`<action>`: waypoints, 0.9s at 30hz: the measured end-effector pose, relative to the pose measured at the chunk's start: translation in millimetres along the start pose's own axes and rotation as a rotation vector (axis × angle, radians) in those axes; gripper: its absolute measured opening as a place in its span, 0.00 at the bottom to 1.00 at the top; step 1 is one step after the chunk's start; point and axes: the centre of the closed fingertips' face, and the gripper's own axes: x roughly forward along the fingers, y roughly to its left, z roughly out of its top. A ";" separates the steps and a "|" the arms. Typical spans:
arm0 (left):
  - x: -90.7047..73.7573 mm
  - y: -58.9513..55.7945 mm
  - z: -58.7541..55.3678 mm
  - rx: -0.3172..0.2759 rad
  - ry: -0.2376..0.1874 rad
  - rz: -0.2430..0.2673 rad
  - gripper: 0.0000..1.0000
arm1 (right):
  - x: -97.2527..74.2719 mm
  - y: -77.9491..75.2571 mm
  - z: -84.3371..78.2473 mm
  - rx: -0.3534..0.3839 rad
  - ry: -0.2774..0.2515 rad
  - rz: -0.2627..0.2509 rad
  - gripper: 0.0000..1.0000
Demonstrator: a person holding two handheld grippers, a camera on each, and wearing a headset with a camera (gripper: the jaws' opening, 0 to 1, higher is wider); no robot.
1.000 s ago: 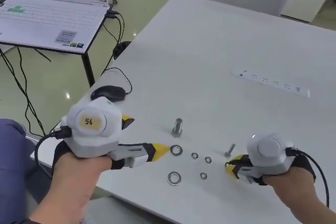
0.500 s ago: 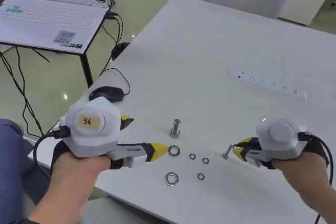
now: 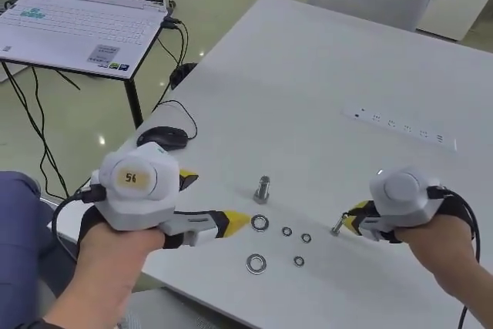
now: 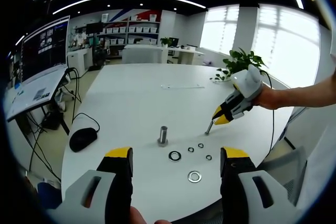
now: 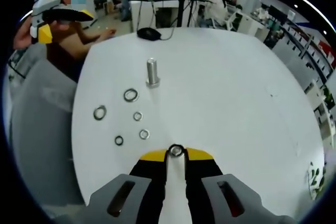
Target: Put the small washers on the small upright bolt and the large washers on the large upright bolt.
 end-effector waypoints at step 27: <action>5.1 -0.9 1.1 -0.004 0.000 -0.010 0.67 | 6.9 -1.4 -2.3 -0.051 0.056 0.006 0.14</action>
